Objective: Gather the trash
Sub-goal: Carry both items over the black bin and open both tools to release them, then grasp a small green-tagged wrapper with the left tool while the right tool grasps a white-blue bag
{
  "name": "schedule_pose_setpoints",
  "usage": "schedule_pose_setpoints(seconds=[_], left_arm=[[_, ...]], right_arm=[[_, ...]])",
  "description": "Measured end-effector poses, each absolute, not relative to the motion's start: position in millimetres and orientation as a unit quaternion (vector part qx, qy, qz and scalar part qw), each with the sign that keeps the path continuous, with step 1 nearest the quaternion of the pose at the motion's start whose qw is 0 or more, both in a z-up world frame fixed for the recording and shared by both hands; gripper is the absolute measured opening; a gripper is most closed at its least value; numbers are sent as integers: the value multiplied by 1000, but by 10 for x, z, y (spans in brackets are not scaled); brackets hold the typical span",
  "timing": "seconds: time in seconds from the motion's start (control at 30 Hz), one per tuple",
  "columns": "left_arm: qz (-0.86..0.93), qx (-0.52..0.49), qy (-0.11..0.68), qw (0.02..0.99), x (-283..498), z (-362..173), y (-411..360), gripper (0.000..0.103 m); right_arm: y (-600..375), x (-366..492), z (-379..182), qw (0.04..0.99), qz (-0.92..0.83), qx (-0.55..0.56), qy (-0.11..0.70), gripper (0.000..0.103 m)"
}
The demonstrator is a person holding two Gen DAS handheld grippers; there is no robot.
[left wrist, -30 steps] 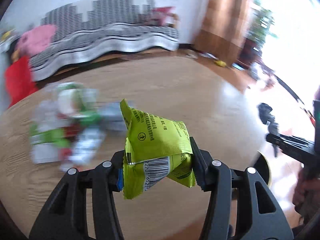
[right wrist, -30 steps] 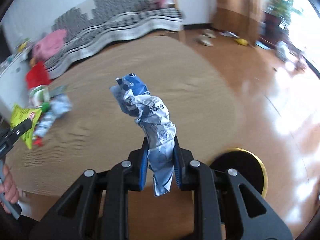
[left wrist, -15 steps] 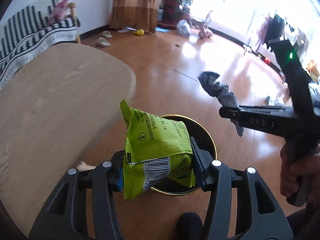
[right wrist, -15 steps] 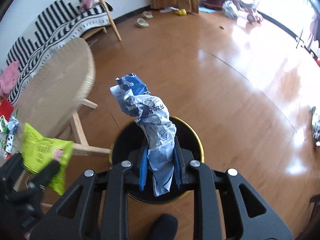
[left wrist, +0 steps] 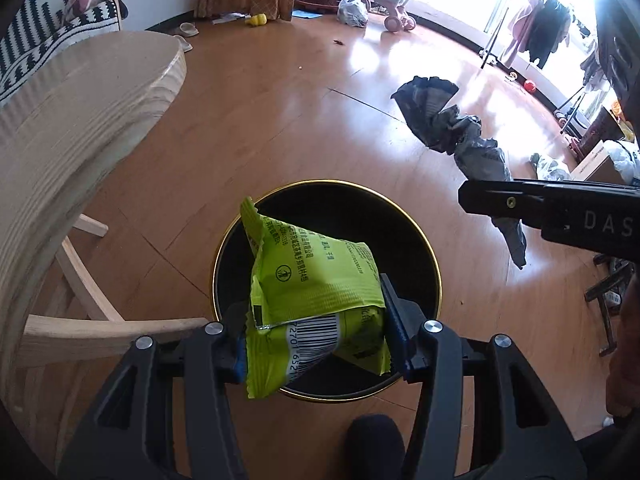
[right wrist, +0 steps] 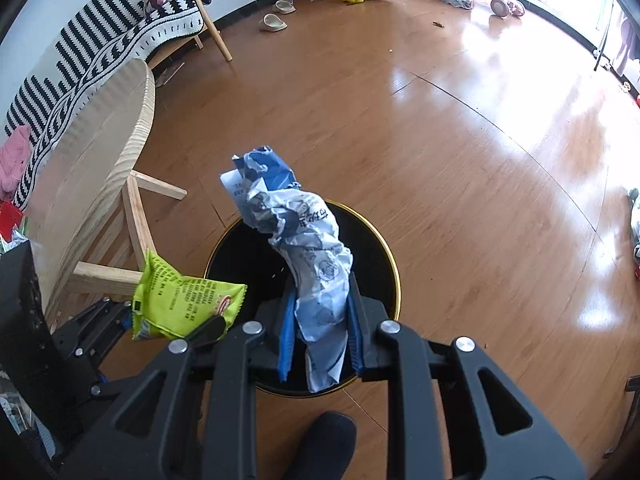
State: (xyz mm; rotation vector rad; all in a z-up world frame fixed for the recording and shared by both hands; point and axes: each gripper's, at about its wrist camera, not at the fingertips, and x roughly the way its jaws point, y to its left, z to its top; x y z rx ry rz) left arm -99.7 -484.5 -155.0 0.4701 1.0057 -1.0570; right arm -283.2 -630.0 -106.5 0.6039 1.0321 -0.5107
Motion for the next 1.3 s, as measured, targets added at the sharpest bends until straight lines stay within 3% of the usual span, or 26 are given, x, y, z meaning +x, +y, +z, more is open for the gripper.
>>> schedule_pose_setpoints(seconds=[0.27,0.33,0.4,0.83,0.9,0.93,0.97,1.3], left_arm=[[-485,203,456,718,-948,-1477,-4864,53],[-487,203,455,717,-951,-1461,-4868,57],[-489,205,453,716,-962,-1432,-4857,70],[-495,195,432,728,-996,-1196,-4698,77],[-497,190,431,729,-983,-1144,-4650,78],[-498,187,430,729,-980,-1105,-4620,79],[-499,186,428,730,-980,-1080,-4601,81],[-482,176,402,758,-859,-753,-4199,82]], right_arm=[[-6284,-2797,-1065,794,-244,280,480,23],[-6265,-2801,-1075,793,-244,282,482,23],[-6262,-2794,-1078,793,-243,283,482,23],[-6246,-2723,-1108,790,-233,290,488,23],[-6261,-2707,-1129,787,-230,295,491,35],[-6265,-2708,-1129,786,-232,298,489,61],[-6269,-2706,-1120,789,-232,298,485,76],[-6052,-2545,-844,811,-242,265,462,77]])
